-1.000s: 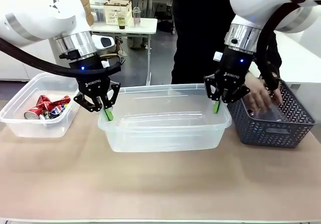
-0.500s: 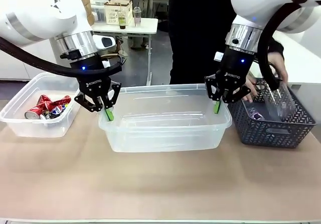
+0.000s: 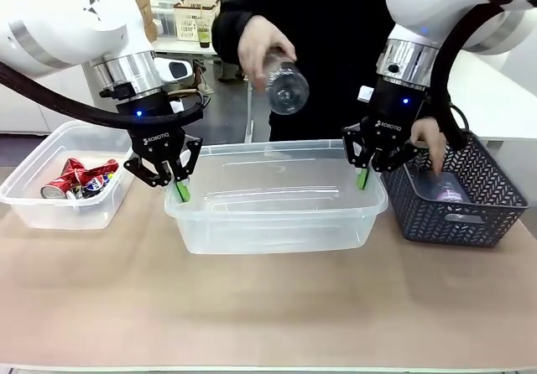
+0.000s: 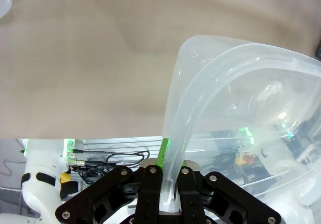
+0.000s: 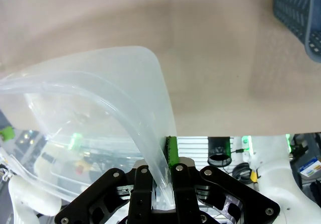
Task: Sort the waste into each basket.
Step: Offer the picked Organizing box to the human.
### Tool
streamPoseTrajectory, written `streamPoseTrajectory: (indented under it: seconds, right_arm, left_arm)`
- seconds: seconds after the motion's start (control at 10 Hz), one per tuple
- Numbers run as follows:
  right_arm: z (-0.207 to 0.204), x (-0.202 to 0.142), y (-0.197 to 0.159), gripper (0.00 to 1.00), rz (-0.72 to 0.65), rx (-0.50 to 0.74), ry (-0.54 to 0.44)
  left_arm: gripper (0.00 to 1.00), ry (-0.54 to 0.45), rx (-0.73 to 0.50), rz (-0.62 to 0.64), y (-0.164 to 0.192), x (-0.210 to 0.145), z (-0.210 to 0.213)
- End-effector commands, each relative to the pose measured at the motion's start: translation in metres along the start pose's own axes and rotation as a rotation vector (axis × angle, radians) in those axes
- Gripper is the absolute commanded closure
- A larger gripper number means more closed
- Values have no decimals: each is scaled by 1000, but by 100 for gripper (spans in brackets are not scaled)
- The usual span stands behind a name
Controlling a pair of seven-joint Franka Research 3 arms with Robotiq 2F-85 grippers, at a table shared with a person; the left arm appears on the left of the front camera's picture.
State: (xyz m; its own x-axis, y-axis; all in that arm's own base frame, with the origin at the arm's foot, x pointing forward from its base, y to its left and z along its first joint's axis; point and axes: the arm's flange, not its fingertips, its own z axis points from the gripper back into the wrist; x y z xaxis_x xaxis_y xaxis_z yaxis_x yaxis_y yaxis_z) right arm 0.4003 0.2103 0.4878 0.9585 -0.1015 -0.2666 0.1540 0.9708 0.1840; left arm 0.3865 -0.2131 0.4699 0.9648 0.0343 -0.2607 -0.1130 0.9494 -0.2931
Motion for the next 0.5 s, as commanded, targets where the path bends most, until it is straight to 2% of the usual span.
streamPoseTrajectory:
  seconds: [0.0,0.4]
  right_arm:
    - [2,-1,0,100,-11,4,-6]
    - [2,-1,0,100,-11,4,-6]
  left_arm:
    - [100,-7,-13,19,3,-1,3]
    - [100,-7,-13,19,3,-1,3]
